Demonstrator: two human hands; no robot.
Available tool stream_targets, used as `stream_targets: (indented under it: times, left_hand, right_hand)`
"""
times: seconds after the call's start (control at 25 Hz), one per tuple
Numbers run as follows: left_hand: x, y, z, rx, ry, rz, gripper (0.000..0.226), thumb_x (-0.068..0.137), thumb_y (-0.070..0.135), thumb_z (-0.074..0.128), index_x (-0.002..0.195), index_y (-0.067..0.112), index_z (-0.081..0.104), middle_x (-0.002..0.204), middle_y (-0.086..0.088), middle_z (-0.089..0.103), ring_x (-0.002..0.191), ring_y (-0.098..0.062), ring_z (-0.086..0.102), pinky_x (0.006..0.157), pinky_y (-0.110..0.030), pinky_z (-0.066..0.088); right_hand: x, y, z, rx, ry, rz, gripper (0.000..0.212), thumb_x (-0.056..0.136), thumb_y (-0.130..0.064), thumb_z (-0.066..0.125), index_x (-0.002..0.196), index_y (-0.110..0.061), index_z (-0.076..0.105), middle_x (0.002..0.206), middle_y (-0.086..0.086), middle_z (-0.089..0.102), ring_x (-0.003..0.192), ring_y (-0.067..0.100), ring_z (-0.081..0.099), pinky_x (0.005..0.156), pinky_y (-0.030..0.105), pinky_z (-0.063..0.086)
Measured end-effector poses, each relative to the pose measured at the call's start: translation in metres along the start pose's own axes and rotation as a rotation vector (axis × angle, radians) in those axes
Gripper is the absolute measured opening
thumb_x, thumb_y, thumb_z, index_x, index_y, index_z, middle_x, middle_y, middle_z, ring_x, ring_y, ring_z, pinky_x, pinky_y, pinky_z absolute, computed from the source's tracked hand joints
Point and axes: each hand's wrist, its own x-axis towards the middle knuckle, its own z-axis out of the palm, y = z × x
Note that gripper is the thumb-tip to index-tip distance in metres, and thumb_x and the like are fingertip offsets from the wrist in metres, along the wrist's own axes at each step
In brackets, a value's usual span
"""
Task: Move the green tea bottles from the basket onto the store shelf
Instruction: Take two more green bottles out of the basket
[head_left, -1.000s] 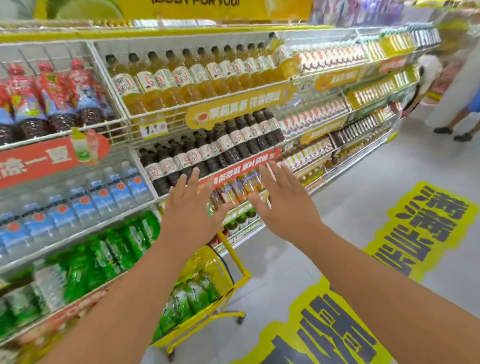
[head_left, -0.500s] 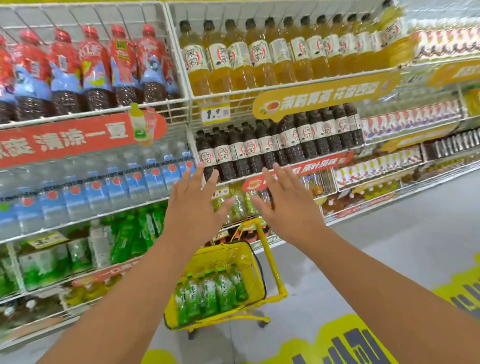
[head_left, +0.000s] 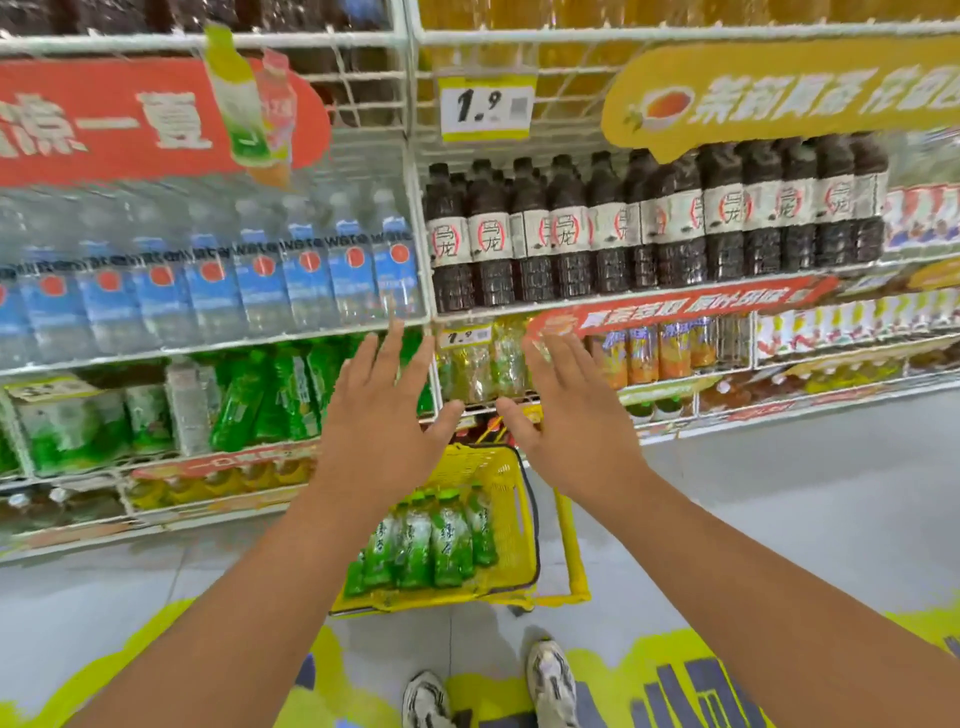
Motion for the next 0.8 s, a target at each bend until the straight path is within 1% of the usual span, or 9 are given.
stream_targets:
  times: [0.08, 0.16, 0.2, 0.32, 0.44, 0.52, 0.6, 0.68, 0.8]
  left_hand:
    - [0.001, -0.006, 0.037, 0.022, -0.021, -0.034, 0.082, 0.092, 0.070, 0.024, 0.161, 0.027, 0.026, 0.170, -0.010, 0.015, 0.156, -0.033, 0.015, 0.124, -0.053, 0.020]
    - [-0.001, -0.012, 0.077, 0.031, -0.058, -0.075, 0.080, 0.093, 0.069, 0.028, 0.160, 0.025, 0.032, 0.170, -0.010, 0.016, 0.155, -0.034, 0.019, 0.123, -0.053, 0.024]
    - [-0.003, -0.016, 0.096, 0.038, -0.073, -0.089, 0.080, 0.093, 0.069, 0.029, 0.159, 0.024, 0.035, 0.169, -0.010, 0.017, 0.154, -0.034, 0.021, 0.122, -0.054, 0.025]
    - [-0.012, -0.032, 0.149, 0.038, -0.112, -0.121, 0.082, 0.092, 0.069, 0.029, 0.157, 0.022, 0.038, 0.168, -0.013, 0.023, 0.152, -0.038, 0.025, 0.120, -0.056, 0.028]
    - [-0.024, -0.053, 0.202, -0.013, -0.147, -0.179, 0.081, 0.091, 0.068, 0.032, 0.156, 0.020, 0.040, 0.166, -0.016, 0.027, 0.150, -0.041, 0.028, 0.119, -0.057, 0.029]
    - [-0.032, -0.063, 0.235, -0.049, -0.145, -0.185, 0.079, 0.093, 0.065, 0.036, 0.156, 0.017, 0.041, 0.164, -0.018, 0.031, 0.148, -0.042, 0.031, 0.116, -0.058, 0.033]
    - [-0.039, -0.073, 0.269, -0.058, -0.173, -0.232, 0.077, 0.095, 0.064, 0.038, 0.159, 0.022, 0.035, 0.168, -0.013, 0.022, 0.152, -0.037, 0.023, 0.119, -0.057, 0.029]
    - [-0.045, -0.083, 0.303, -0.059, -0.215, -0.293, 0.075, 0.097, 0.065, 0.041, 0.161, 0.030, 0.024, 0.172, -0.002, 0.007, 0.157, -0.028, 0.010, 0.122, -0.051, 0.019]
    - [-0.050, -0.100, 0.353, -0.073, -0.223, -0.303, 0.076, 0.097, 0.065, 0.041, 0.162, 0.031, 0.020, 0.172, -0.001, 0.005, 0.157, -0.027, 0.007, 0.124, -0.048, 0.017]
  right_hand:
    - [0.011, 0.010, 0.033, 0.024, -0.060, 0.004, 0.078, 0.103, -0.064, 0.030, 0.167, -0.020, 0.020, 0.174, 0.010, 0.015, 0.161, 0.029, 0.009, 0.130, 0.047, 0.015]
    - [0.014, 0.020, 0.069, 0.044, -0.130, 0.004, 0.078, 0.104, -0.064, 0.030, 0.167, -0.021, 0.013, 0.175, 0.008, 0.007, 0.162, 0.027, 0.003, 0.131, 0.044, 0.011]
    - [0.016, 0.024, 0.086, 0.061, -0.160, 0.003, 0.078, 0.104, -0.064, 0.032, 0.167, -0.022, 0.012, 0.176, 0.006, 0.005, 0.162, 0.026, 0.002, 0.131, 0.044, 0.011]
    - [0.018, 0.030, 0.137, 0.114, -0.226, -0.009, 0.079, 0.103, -0.063, 0.038, 0.168, -0.024, 0.014, 0.176, 0.004, 0.006, 0.162, 0.026, 0.002, 0.129, 0.048, 0.016]
    - [0.019, 0.034, 0.196, 0.111, -0.301, -0.028, 0.078, 0.104, -0.062, 0.037, 0.168, -0.023, 0.013, 0.176, 0.005, 0.005, 0.162, 0.026, 0.001, 0.129, 0.044, 0.011]
    - [0.020, 0.035, 0.233, 0.109, -0.319, -0.030, 0.078, 0.105, -0.061, 0.038, 0.168, -0.021, 0.013, 0.176, 0.005, 0.003, 0.162, 0.026, 0.000, 0.129, 0.044, 0.012]
    - [0.019, 0.035, 0.275, 0.113, -0.318, -0.029, 0.079, 0.104, -0.062, 0.037, 0.168, -0.023, 0.012, 0.176, 0.004, 0.000, 0.162, 0.025, -0.001, 0.128, 0.045, 0.016]
    - [0.017, 0.035, 0.315, 0.109, -0.341, -0.024, 0.080, 0.104, -0.063, 0.036, 0.168, -0.024, 0.009, 0.176, 0.002, -0.002, 0.162, 0.023, -0.002, 0.128, 0.044, 0.016]
    - [0.014, 0.038, 0.371, 0.109, -0.373, -0.001, 0.080, 0.103, -0.064, 0.035, 0.168, -0.023, 0.009, 0.176, 0.003, 0.001, 0.162, 0.025, 0.000, 0.129, 0.046, 0.016]
